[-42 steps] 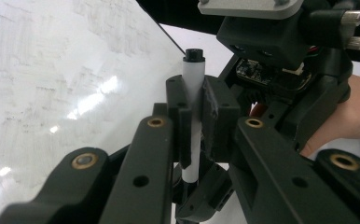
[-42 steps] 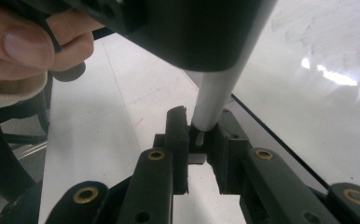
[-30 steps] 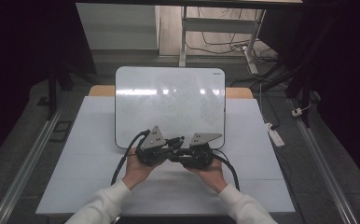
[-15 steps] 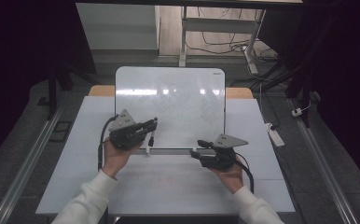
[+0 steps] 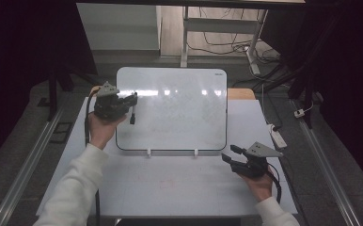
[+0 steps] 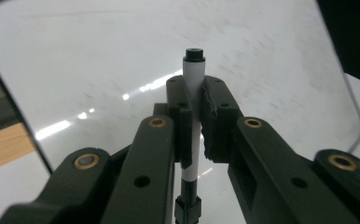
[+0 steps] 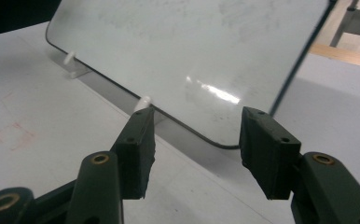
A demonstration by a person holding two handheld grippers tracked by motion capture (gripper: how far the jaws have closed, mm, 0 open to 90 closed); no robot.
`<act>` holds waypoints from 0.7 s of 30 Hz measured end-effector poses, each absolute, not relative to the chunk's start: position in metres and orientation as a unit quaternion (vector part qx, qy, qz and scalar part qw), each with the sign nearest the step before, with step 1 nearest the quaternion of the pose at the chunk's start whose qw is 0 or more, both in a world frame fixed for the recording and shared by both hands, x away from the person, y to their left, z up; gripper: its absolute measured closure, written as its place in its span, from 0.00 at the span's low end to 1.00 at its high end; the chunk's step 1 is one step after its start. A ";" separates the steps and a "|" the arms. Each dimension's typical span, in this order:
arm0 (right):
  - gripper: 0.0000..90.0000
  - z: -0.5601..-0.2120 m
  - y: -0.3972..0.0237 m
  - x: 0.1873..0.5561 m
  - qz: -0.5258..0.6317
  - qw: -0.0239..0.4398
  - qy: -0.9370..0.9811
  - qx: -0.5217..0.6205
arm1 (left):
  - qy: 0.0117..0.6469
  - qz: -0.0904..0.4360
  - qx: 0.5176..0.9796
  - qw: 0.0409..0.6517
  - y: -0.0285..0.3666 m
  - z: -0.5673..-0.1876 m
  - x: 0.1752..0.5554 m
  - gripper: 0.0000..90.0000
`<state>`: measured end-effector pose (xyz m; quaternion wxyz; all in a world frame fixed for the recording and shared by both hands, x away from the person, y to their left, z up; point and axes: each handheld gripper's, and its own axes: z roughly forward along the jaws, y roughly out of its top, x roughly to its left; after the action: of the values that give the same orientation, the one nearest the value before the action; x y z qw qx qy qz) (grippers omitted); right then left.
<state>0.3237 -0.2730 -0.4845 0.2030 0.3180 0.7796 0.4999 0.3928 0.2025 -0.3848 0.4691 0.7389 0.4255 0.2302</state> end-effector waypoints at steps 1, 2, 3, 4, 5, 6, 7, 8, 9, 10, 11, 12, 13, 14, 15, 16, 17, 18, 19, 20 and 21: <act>0.50 -0.485 -0.275 0.324 0.499 0.204 0.779 0.320 | 0.430 0.233 0.739 0.463 0.204 -0.381 0.399 0.91; 0.50 -0.485 -0.276 0.324 0.499 0.207 0.779 0.320 | 0.433 0.236 0.739 0.458 0.205 -0.379 0.403 0.91; 0.50 -0.485 -0.276 0.324 0.497 0.209 0.779 0.320 | 0.437 0.237 0.739 0.455 0.205 -0.376 0.408 0.91; 0.51 -0.485 -0.276 0.325 0.495 0.210 0.780 0.319 | 0.440 0.240 0.739 0.450 0.206 -0.374 0.412 0.91; 0.51 -0.485 -0.275 0.325 0.495 0.211 0.780 0.319 | 0.442 0.244 0.740 0.444 0.206 -0.373 0.417 0.91; 0.51 -0.485 -0.274 0.325 0.494 0.213 0.781 0.318 | 0.444 0.249 0.742 0.436 0.206 -0.371 0.421 0.91; 0.51 -0.485 -0.274 0.325 0.493 0.213 0.782 0.316 | 0.447 0.253 0.742 0.430 0.206 -0.370 0.425 0.91; 0.51 -0.485 -0.273 0.325 0.492 0.213 0.784 0.314 | 0.450 0.257 0.742 0.425 0.207 -0.369 0.429 0.91; 0.51 -0.485 -0.272 0.325 0.490 0.214 0.785 0.313 | 0.454 0.257 0.741 0.423 0.208 -0.368 0.433 0.91; 0.51 -0.486 -0.272 0.324 0.488 0.215 0.786 0.312 | 0.458 0.257 0.739 0.422 0.209 -0.367 0.436 0.91; 0.51 -0.486 -0.272 0.324 0.487 0.216 0.787 0.312 | 0.460 0.259 0.740 0.417 0.210 -0.366 0.440 0.91; 0.51 -0.486 -0.271 0.325 0.486 0.217 0.787 0.312 | 0.464 0.260 0.739 0.414 0.211 -0.365 0.443 0.91; 0.51 -0.486 -0.271 0.325 0.486 0.217 0.787 0.312 | 0.467 0.259 0.738 0.412 0.212 -0.364 0.446 0.91; 0.51 -0.487 -0.271 0.325 0.486 0.217 0.787 0.312 | 0.471 0.259 0.737 0.411 0.213 -0.363 0.450 0.91; 0.51 -0.487 -0.272 0.326 0.485 0.216 0.787 0.313 | 0.473 0.259 0.736 0.409 0.213 -0.363 0.453 0.91; 0.51 -0.487 -0.272 0.326 0.485 0.216 0.787 0.314 | 0.476 0.260 0.735 0.406 0.214 -0.362 0.456 0.91; 0.51 -0.488 -0.272 0.326 0.484 0.215 0.787 0.315 | 0.479 0.262 0.735 0.403 0.214 -0.362 0.459 0.91; 0.51 -0.488 -0.272 0.326 0.484 0.215 0.788 0.315 | 0.481 0.264 0.735 0.399 0.214 -0.361 0.464 0.91; 0.51 -0.488 -0.272 0.327 0.483 0.216 0.788 0.315 | 0.483 0.267 0.735 0.395 0.213 -0.361 0.467 0.91; 0.51 -0.489 -0.272 0.327 0.483 0.215 0.788 0.316 | 0.483 0.270 0.736 0.391 0.212 -0.362 0.470 0.91; 0.51 -0.489 -0.272 0.327 0.482 0.215 0.788 0.316 | 0.484 0.271 0.736 0.388 0.211 -0.362 0.472 0.91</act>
<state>0.3267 -0.2716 -0.4889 0.2149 0.3156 0.7884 0.4822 0.4723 0.2114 -0.3622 0.3879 0.7363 0.4840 0.2706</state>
